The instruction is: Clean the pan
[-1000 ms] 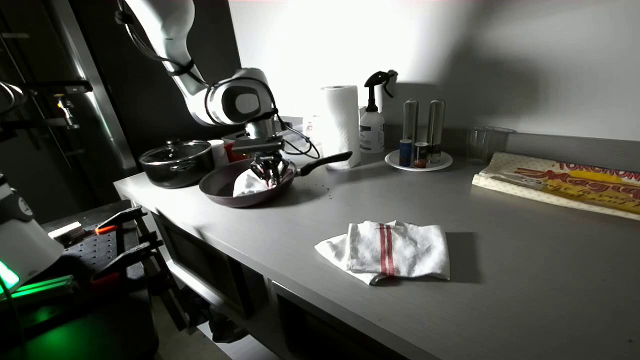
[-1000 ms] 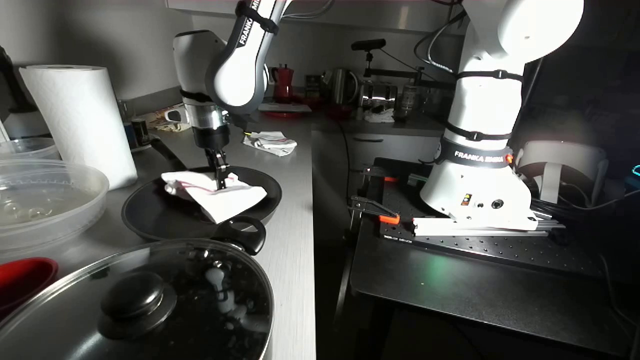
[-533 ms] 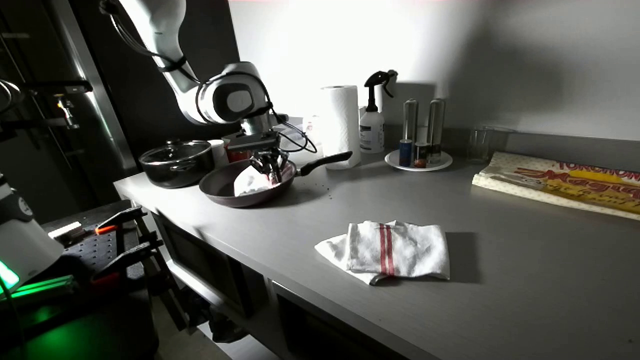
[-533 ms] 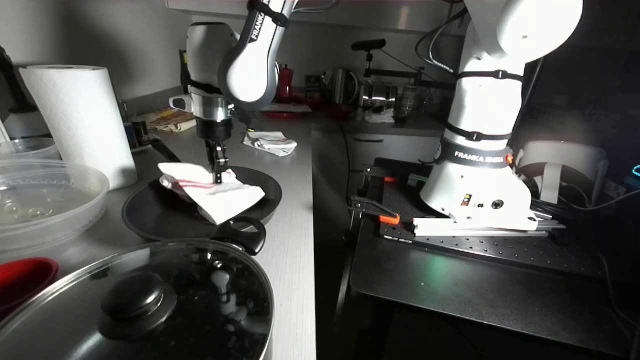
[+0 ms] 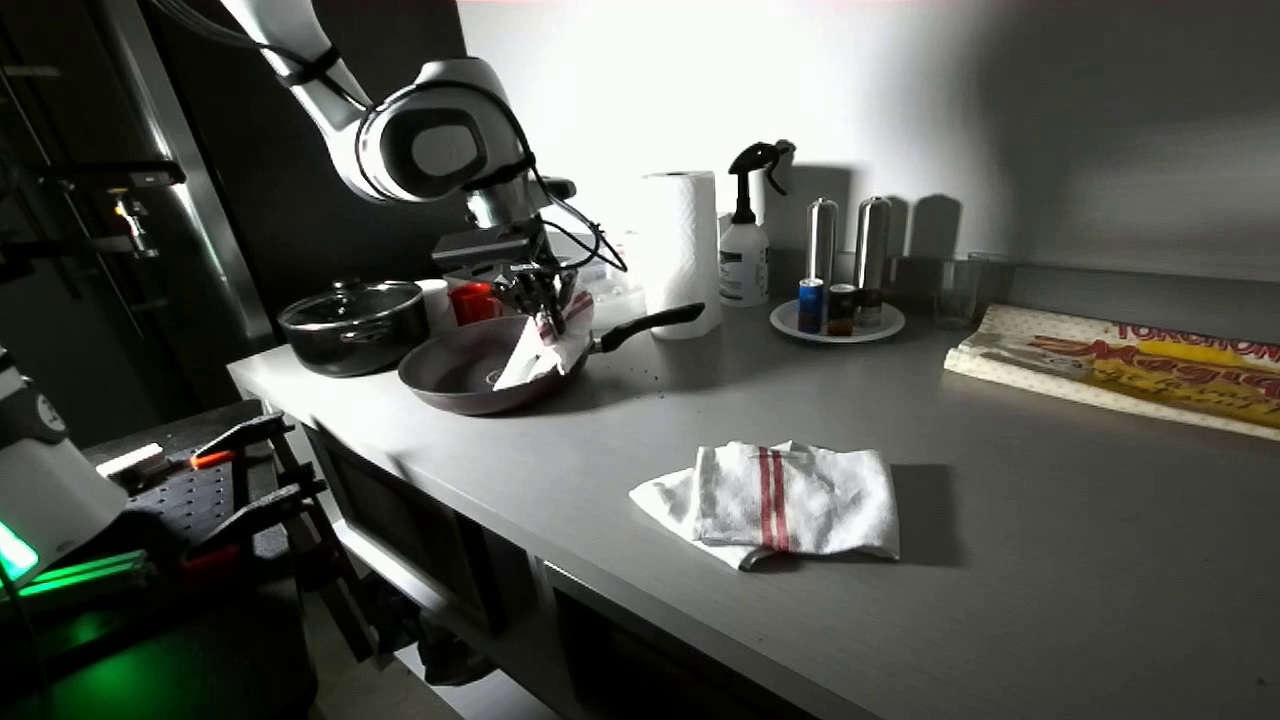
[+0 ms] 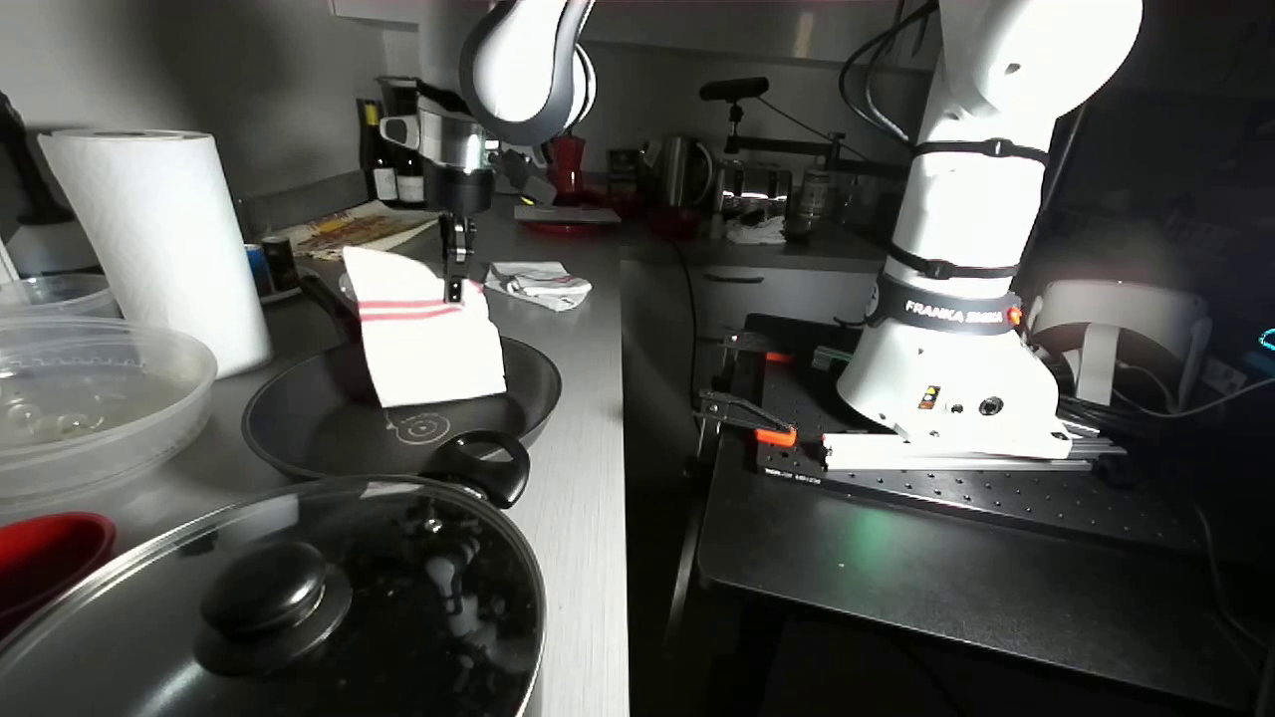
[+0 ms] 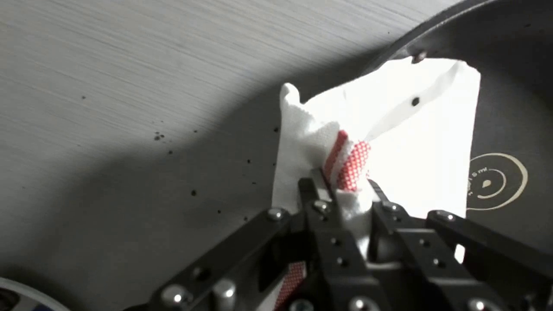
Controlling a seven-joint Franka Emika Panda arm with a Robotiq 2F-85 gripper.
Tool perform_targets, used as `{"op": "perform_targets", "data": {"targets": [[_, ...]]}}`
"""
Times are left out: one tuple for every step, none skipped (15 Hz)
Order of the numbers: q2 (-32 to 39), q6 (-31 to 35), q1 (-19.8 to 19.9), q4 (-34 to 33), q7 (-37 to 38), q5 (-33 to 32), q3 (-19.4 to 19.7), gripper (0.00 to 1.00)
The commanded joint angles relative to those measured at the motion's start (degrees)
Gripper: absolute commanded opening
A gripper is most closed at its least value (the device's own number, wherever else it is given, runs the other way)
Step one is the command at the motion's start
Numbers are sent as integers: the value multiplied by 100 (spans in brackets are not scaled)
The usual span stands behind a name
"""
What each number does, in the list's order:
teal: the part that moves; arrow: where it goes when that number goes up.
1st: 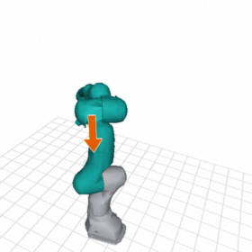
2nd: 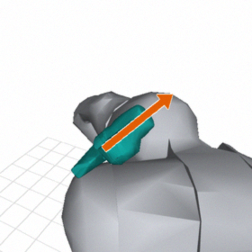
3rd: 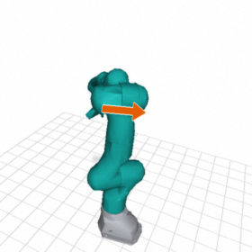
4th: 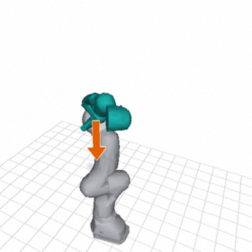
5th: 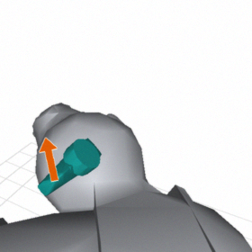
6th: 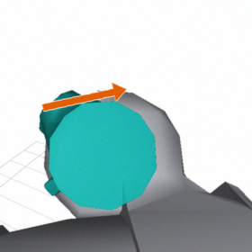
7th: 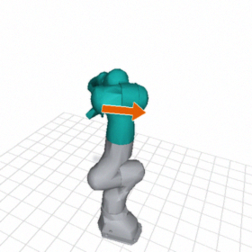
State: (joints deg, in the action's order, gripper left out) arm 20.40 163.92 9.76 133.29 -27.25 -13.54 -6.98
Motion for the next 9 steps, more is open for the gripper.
{"op": "perform_targets", "data": {"targets": [[-502, -472, 433, 110, -357, 800, -185, 4], [-572, -701, 489, 32, -432, 989, -145, 4], [-571, -923, 559, -79, -527, 1201, -99, 4], [-580, -1175, 591, -217, -534, 1362, 4, 4], [-582, -1389, 626, -324, -572, 1511, 83, 4], [-544, -1606, 657, -480, -549, 1635, 200, 4], [-527, -1799, 670, -601, -518, 1727, 303, 4], [-472, -1975, 704, -739, -535, 1827, 389, 4], [-407, -2127, 716, -874, -511, 1892, 485, 4]]}}
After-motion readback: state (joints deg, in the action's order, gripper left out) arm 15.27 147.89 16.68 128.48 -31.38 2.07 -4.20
